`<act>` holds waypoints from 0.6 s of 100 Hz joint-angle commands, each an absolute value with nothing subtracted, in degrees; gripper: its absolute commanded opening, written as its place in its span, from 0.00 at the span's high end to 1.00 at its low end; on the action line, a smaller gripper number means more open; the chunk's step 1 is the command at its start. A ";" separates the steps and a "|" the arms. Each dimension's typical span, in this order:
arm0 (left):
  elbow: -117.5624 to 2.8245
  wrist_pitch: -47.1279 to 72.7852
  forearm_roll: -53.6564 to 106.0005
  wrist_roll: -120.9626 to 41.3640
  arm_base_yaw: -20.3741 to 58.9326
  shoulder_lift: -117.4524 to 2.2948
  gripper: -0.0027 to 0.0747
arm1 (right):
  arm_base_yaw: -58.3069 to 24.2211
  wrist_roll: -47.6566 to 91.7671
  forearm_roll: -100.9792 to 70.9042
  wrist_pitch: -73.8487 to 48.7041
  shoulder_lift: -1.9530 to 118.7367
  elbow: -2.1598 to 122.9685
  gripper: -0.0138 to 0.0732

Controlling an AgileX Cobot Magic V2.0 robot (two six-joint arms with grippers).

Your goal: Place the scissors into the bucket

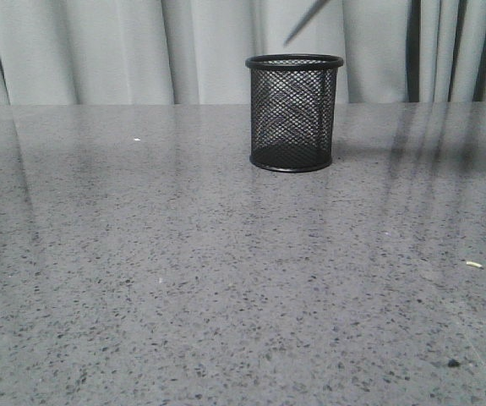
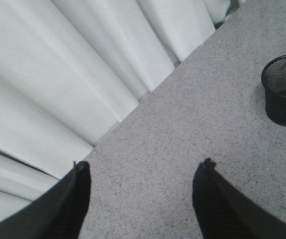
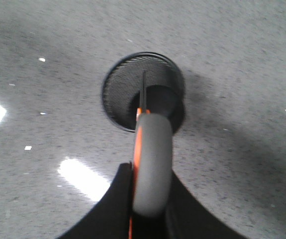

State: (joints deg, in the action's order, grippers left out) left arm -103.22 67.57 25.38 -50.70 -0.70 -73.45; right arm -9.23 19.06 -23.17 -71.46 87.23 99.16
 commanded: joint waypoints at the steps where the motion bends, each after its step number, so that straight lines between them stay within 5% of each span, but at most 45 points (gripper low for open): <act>1: -104.78 63.82 28.41 -49.98 -0.90 -71.99 0.42 | -10.31 17.21 -20.60 -73.78 86.74 102.59 0.89; 60: -104.78 63.82 30.48 -49.98 -0.90 -71.99 0.42 | -14.10 17.21 -19.74 -71.91 93.36 102.96 0.85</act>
State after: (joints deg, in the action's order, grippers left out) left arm -103.22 67.57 28.06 -50.70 -0.70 -73.37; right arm -14.13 17.17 -19.06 -72.00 95.05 100.94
